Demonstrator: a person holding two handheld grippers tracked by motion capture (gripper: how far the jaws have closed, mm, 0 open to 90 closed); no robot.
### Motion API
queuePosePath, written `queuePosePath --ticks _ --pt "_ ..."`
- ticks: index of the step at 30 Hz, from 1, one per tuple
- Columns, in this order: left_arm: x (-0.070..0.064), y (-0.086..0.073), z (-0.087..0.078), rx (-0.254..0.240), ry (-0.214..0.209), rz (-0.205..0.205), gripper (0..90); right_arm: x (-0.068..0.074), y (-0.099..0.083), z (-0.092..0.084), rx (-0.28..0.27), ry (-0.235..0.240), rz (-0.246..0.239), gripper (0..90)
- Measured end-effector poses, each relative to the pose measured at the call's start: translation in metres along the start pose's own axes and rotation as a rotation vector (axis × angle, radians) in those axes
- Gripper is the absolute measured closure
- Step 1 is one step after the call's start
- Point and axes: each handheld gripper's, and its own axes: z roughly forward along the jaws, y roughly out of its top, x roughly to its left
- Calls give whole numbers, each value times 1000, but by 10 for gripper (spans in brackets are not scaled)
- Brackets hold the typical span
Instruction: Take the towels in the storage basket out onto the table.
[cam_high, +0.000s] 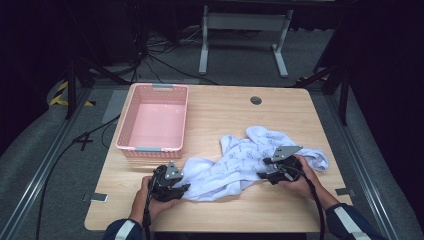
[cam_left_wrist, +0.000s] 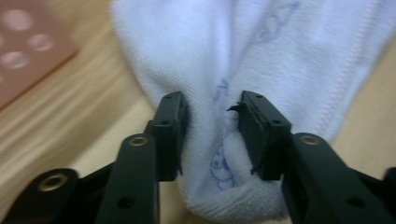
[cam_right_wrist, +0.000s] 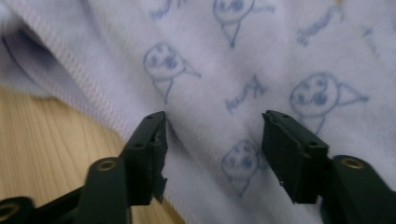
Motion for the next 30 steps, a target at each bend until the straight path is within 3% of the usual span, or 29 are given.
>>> queuePosePath --ticks 4,5,7,10,11,12,14,15,20,21,23,24,25,26,28,30 --pt "-17 0 -2 34 -88 69 624 0 -12 -8 15 26 11 491" --pt "-22 0 -3 39 -91 83 614 0 -15 -11 21 24 13 491" --pt "-28 3 -5 22 -67 86 517 -1 -23 -19 24 9 3 498" --pt "-25 12 -9 -81 -51 71 410 -3 -31 -30 8 -20 16 494" --pt "-25 12 -9 -81 -51 71 388 -3 -31 -30 8 -20 16 494" --pt "-22 20 -7 -99 -5 84 388 -2 -31 -34 -13 -13 24 495" --pt "-16 29 0 -107 15 83 369 9 -21 -40 -103 27 4 455" --pt "-15 32 4 -107 20 83 371 17 -14 -39 -121 41 -28 432" --pt "-9 49 29 -55 63 99 436 47 6 -17 -112 69 -135 431" --pt "-8 52 33 -42 75 103 455 50 8 -12 -95 71 -147 466" --pt "-5 55 41 -22 86 101 484 54 9 -4 -59 30 -172 560" --pt "-5 55 41 -22 86 101 498 54 8 -2 -46 16 -178 646" --pt "-2 57 47 12 95 107 533 53 7 -2 -41 14 -178 699" --pt "0 57 48 1 80 100 546 52 6 -3 -36 -12 -178 739" --pt "0 57 46 15 91 119 680 48 4 -9 -45 -33 -171 839" --pt "1 57 45 22 100 124 755 46 2 -13 -53 -42 -171 861"
